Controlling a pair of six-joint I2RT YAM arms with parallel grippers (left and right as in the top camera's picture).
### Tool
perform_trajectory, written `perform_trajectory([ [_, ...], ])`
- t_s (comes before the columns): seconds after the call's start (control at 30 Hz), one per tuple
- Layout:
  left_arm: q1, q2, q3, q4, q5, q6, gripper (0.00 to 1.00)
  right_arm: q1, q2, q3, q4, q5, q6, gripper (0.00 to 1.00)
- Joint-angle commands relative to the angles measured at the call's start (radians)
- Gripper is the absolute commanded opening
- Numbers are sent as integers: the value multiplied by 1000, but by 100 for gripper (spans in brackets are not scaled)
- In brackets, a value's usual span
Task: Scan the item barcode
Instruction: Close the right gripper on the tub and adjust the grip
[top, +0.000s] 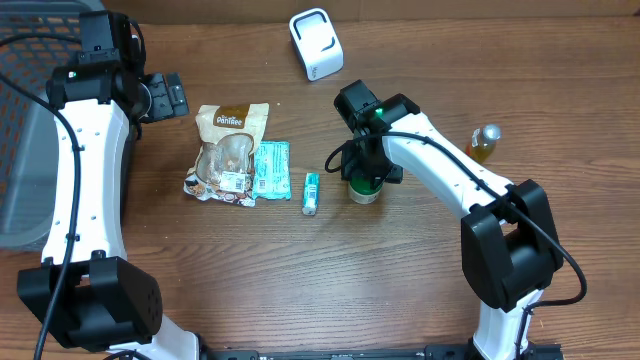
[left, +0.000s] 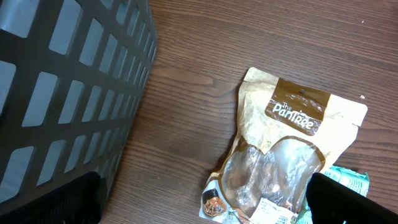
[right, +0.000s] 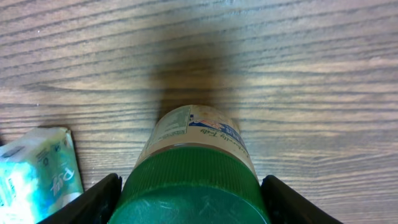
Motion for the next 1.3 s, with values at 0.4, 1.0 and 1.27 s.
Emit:
perform_trajectory([
  [0.4,8,-2,15,0,-13,4,100,-2,6,-3,-32,-154,39,73],
  [1.0,8,-2,15,0,-13,4,100,-2,6,-4,-2,-117,39,100],
  [1.27,8,-2,15,0,-13,4,100,-2,6,-3,39,-117,38,100],
])
